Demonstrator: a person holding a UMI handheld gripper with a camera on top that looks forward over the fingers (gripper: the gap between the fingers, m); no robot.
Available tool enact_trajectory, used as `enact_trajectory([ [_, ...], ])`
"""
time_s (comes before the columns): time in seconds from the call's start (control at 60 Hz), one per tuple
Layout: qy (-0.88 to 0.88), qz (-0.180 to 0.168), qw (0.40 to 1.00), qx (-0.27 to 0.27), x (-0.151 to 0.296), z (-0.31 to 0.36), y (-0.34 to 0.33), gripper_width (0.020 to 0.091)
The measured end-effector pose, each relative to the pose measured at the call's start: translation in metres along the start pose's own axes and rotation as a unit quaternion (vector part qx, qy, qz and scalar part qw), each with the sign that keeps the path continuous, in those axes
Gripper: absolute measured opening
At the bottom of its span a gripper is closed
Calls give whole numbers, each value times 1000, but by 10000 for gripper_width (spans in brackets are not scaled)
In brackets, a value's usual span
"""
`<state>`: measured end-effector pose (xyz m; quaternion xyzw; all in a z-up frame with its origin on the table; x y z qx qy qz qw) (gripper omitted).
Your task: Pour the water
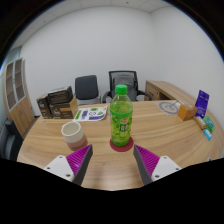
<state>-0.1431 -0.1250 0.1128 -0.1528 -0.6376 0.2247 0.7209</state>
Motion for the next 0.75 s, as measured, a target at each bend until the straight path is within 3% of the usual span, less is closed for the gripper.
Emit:
enact_trajectory([
  [0.3,-23,-22,999,39,56,25,-80,829],
  [0.533,-34,-58,996,52,93,32,-96,824],
  [0.75,-36,-62,996,59,100,32,-101,800],
])
Point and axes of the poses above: the point between the fingertips, and its own axes, seen from behind it with the camera up: z to the left, x up, y forward, the way the camera looks, the point moved 7 cm from there along -y, backward, against the way the camera looks, and after that the axes turned 10 degrees about x, right-handed, at the moved point
